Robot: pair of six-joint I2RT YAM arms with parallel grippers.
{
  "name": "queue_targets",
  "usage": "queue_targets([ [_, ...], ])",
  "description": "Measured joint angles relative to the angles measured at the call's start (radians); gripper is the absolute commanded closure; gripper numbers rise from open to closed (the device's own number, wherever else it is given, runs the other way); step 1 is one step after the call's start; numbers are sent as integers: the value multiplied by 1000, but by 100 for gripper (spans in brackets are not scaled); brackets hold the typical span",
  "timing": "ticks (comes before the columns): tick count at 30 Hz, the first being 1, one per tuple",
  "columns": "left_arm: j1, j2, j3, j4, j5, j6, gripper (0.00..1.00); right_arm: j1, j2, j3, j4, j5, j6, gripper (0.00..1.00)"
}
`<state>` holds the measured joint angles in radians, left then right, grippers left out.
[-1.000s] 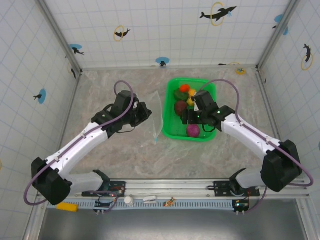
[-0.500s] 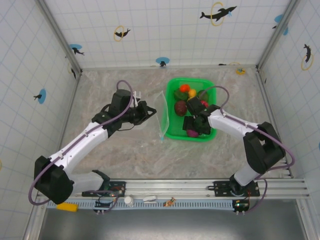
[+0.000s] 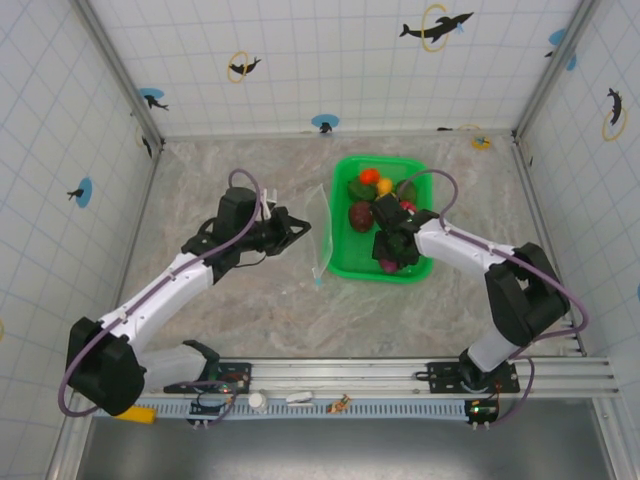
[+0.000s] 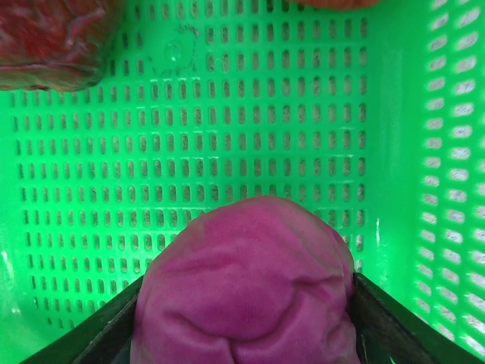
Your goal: Place the food in the zip-top bag and seal the zipper
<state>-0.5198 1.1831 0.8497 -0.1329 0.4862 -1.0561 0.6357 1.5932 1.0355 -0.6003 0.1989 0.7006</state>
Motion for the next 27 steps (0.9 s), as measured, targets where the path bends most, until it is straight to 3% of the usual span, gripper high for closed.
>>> queue_targets([
  [5,0,-9,19,-19,-10,0,100,0,-120,51,3,-39,-82,46],
  [13,0,15,79,-38,29,1,100,47,-370,125,185,-258,-163,52],
  [20,0,24,122,-45,82,13,100,126,-357,130,321,-398,-149,52],
  [27,9,24,175,-56,124,47,100,129,-320,106,412,-423,-116,53],
])
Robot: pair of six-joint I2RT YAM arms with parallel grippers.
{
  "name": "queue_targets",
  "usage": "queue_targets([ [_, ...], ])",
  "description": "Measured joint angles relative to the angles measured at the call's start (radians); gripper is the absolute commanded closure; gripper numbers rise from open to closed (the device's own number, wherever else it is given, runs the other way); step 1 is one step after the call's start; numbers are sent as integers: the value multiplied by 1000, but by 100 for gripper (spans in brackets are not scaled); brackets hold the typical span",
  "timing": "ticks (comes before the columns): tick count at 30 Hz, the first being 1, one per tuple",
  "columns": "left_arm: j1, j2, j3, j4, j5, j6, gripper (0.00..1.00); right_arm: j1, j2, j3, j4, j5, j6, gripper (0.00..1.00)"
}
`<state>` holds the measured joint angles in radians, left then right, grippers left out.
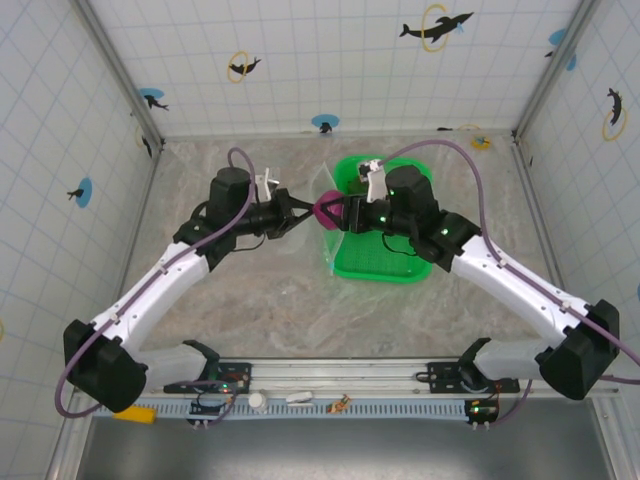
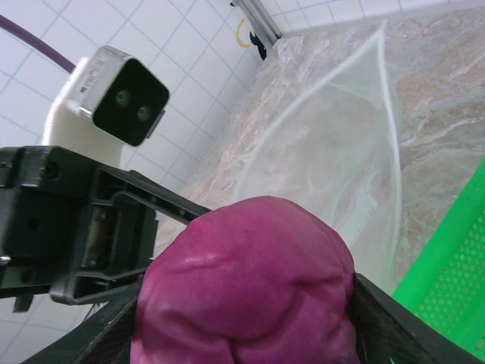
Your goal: Place the food in the zip-top bag and seal the zipper
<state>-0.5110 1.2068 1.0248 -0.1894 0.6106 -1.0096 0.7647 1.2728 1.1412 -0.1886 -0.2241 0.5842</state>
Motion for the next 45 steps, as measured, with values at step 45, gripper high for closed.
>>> queue_targets([
  [45,125,-135,92,-140,-59,34,100,-104,106,127,-122,127,-61,23],
])
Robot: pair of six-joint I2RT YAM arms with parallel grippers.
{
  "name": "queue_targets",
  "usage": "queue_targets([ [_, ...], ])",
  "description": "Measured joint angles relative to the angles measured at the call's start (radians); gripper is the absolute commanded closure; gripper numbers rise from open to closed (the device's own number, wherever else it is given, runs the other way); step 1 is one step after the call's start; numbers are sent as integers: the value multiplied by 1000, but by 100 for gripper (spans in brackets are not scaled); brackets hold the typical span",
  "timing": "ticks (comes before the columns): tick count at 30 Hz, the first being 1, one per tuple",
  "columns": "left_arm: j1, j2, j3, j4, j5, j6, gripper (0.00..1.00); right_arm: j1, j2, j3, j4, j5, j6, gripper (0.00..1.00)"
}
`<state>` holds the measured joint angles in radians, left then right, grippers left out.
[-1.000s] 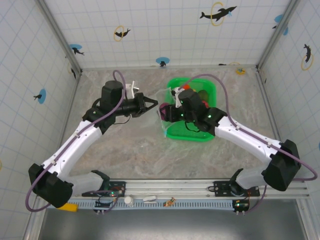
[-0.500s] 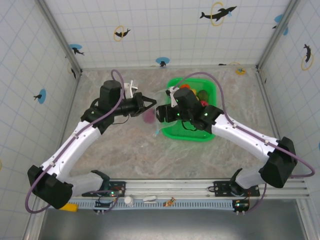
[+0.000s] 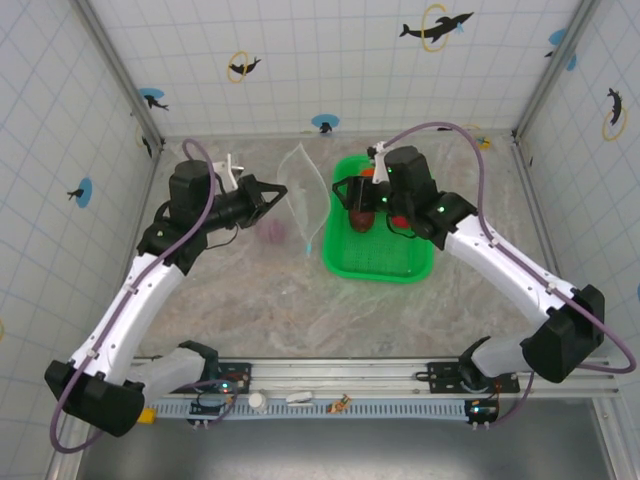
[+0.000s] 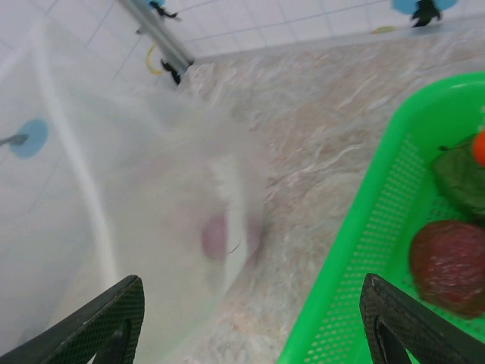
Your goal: Place the food in the zip-top bag and seal the zipper
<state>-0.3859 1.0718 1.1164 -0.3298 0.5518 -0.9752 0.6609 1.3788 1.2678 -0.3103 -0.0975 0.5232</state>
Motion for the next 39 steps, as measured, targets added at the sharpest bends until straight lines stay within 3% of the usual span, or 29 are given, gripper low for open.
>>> queue_targets([
  [5,0,-48,1,-21,-3,-48,100,-66,42,-16,-18,31,-6,21],
  [10,0,-63,24,-59,-7,-48,100,-82,180,-16,-41,76,-26,12],
  [21,-10,114,-88,7,77,-31,100,-100,472,52,-83,133,-46,4],
  [31,-29,119,-90,55,116,-16,100,-114,566,105,-54,116,-42,14],
  [39,-57,103,-89,55,118,-16,100,-131,591,101,-22,92,-42,31],
])
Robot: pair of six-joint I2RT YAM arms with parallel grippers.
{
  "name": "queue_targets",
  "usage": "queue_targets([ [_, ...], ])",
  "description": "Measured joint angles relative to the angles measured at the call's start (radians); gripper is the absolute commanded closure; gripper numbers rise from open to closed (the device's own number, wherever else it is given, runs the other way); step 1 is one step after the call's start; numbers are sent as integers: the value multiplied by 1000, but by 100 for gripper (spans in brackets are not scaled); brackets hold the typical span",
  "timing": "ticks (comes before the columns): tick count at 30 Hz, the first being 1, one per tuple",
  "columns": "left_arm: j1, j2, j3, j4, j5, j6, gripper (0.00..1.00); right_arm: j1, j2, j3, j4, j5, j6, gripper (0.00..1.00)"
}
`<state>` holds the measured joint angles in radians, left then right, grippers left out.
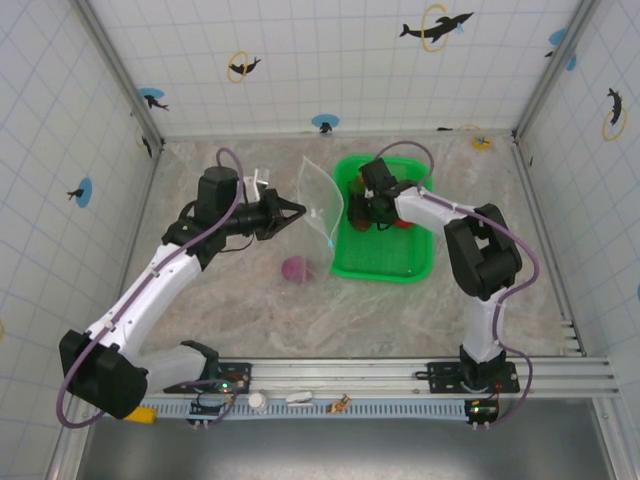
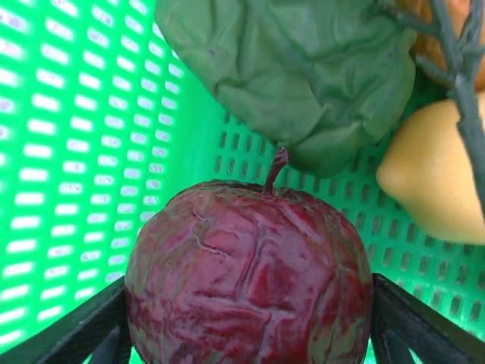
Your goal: Place the food in the zip-top bag and seal the zipper
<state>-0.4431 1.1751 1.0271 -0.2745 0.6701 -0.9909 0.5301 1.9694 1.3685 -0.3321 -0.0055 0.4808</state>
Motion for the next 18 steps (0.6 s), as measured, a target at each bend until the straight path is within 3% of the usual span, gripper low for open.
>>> queue_targets([
  [7,-14,0,3,-8,-10,23,100,-15,-116,-105,25,-15,-13,34],
  [18,-97,58,72,-16,-63,34,100,-40,-650,-210,37,-91,-30,37],
])
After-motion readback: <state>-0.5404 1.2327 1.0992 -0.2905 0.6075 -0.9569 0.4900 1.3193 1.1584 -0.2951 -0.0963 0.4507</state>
